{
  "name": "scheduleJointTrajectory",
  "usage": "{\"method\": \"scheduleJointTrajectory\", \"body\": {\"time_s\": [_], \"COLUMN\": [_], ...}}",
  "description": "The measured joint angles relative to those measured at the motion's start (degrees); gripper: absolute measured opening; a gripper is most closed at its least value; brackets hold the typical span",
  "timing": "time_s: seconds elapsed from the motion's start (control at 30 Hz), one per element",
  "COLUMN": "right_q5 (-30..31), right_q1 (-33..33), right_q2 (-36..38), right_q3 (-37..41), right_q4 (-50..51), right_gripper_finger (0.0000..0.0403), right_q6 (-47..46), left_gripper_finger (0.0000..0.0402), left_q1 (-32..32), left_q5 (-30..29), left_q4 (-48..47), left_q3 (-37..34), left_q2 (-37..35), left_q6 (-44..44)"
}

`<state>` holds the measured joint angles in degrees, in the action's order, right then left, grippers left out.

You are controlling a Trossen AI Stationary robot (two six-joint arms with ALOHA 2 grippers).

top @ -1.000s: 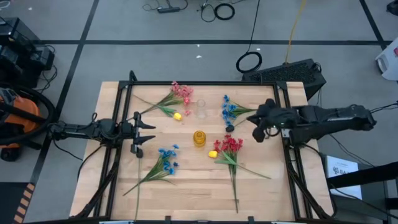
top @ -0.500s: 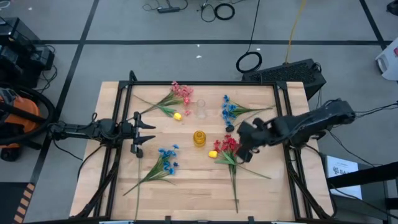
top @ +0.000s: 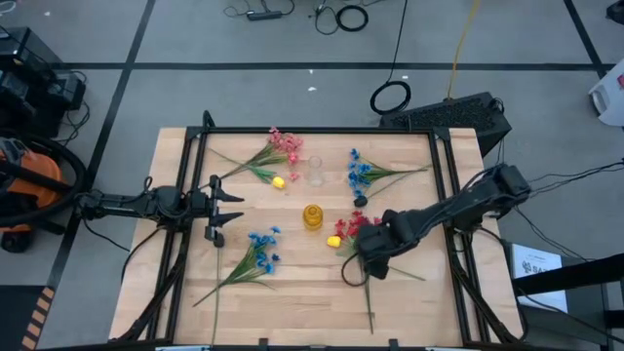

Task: Sort flowers into vase by color
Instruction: Put the right yellow flower into the yellow flower vase

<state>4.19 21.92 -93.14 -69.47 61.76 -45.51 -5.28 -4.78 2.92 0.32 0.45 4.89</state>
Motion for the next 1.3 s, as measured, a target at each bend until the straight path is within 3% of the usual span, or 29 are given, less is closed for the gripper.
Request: {"method": "scheduleJointTrajectory", "body": {"time_s": [0.2, 0.47, 0.6, 0.8, 1.0, 1.3], "right_q5": [0.16, -2.71, -2.73, -2.60, -3.28, -2.31], "right_q1": [2.08, 3.64, 4.10, 3.92, 4.00, 4.11], "right_q2": [-4.72, -5.72, -5.11, -4.72, -4.64, -5.01], "right_q3": [0.35, 8.44, 13.98, 19.22, 19.42, 14.01], "right_q4": [-0.04, -7.99, -17.59, -25.73, -26.10, -19.98], "right_gripper_finger": [0.0161, 0.0154, 0.0145, 0.0114, 0.0015, 0.0003], "right_q6": [3.22, 2.56, 0.91, 1.15, 7.17, 7.69], "left_gripper_finger": [0.0187, 0.0187, 0.0187, 0.0187, 0.0187, 0.0187], "left_q1": [0.00, 0.01, 0.00, 0.00, 0.01, 0.01], "left_q5": [0.00, 0.00, 0.00, 0.00, 0.00, 0.00], "left_q4": [0.00, 0.00, 0.00, -0.02, -0.48, -0.48], "left_q3": [-0.02, -0.02, -0.01, -0.01, 0.00, -0.01], "left_q2": [0.00, 0.00, 0.00, 0.00, 0.02, 0.00], "left_q6": [0.02, 0.01, 0.01, 0.00, 0.00, 0.00]}}
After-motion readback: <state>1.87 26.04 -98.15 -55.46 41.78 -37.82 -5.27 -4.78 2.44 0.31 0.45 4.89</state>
